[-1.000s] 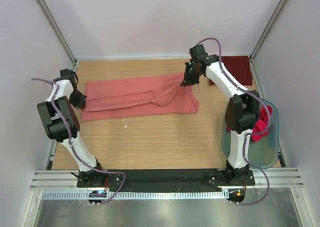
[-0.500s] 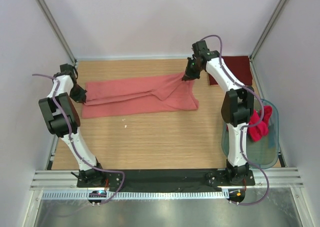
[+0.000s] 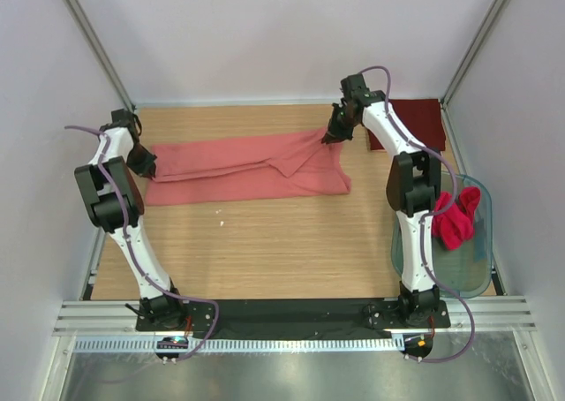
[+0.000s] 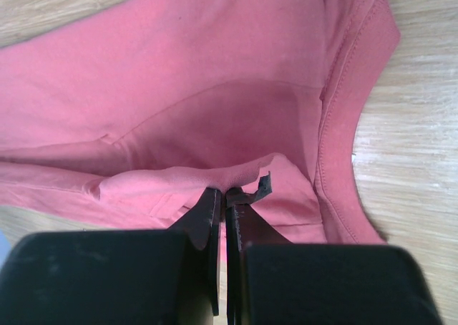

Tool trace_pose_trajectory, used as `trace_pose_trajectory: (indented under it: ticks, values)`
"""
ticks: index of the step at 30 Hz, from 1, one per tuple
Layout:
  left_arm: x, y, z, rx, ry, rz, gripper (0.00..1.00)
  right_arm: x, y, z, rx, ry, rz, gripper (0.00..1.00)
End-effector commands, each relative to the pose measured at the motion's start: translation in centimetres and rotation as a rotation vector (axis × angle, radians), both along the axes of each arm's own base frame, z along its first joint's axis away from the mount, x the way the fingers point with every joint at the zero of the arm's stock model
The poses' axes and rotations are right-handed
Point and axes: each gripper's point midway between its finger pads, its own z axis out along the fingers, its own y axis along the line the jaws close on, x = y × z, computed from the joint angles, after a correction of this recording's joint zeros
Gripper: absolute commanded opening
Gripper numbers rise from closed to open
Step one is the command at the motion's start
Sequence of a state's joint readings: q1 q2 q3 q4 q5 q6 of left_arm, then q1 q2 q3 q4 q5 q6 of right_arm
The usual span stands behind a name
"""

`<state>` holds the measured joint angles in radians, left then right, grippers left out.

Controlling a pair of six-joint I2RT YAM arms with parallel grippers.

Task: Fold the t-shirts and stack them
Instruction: Fold the tshirt

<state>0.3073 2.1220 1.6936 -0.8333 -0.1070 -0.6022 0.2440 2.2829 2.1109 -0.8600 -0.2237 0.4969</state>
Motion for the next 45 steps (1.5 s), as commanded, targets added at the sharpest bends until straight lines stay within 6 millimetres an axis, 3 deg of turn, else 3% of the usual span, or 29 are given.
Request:
trace_pose_trajectory:
  ticks: [1, 12, 18, 24, 28, 31, 32, 37, 38, 39, 41, 45]
  values:
    - [1.1, 0.4, 1.1, 0.011, -0.024, 0.006, 0.05, 2.1, 0.3, 2.4, 0.035, -0.081, -0.016, 0.01]
    - [2.4, 0.7, 0.7, 0.009, -0.025, -0.006, 0.09, 3.7, 0.6, 0.5, 0.092, -0.065, -0.052, 0.05]
    - [3.1, 0.7, 0.9, 0.008, -0.038, -0.014, 0.13, 6.9, 1.7, -1.9, 0.24, -0.098, -0.129, 0.05]
    - [3.0, 0.4, 0.7, 0.002, -0.04, -0.029, 0.13, 8.5, 2.1, -0.6, 0.271, -0.138, -0.15, 0.03]
    - [2.6, 0.2, 0.6, -0.005, -0.032, -0.035, 0.16, 8.0, 2.2, -1.5, 0.27, -0.108, -0.145, 0.14]
    - [2.5, 0.0, 1.1, -0.002, -0.053, -0.043, 0.15, 8.3, 2.2, -1.1, 0.275, -0.126, -0.139, 0.08]
    - [2.5, 0.0, 1.3, -0.002, -0.058, -0.042, 0.15, 8.4, 2.3, -0.9, 0.274, -0.136, -0.138, 0.01]
    - [2.6, 0.1, 1.8, 0.002, -0.06, -0.039, 0.19, 9.5, 2.7, 1.0, 0.309, -0.186, -0.152, 0.01]
    - [2.5, 0.2, 1.8, 0.009, -0.056, -0.038, 0.2, 9.6, 2.8, 0.6, 0.311, -0.175, -0.157, 0.03]
    - [2.5, 0.3, 2.1, 0.013, -0.058, -0.038, 0.22, 9.8, 2.8, 1.0, 0.318, -0.177, -0.156, 0.15]
    - [2.5, 0.5, 2.4, 0.025, -0.062, -0.038, 0.27, 9.7, 2.9, 1.1, 0.32, -0.176, -0.152, 0.26]
    - [2.9, 0.8, 4.2, 0.045, -0.093, -0.041, 0.32, 9.9, 2.8, 2.6, 0.321, -0.207, -0.146, 0.34]
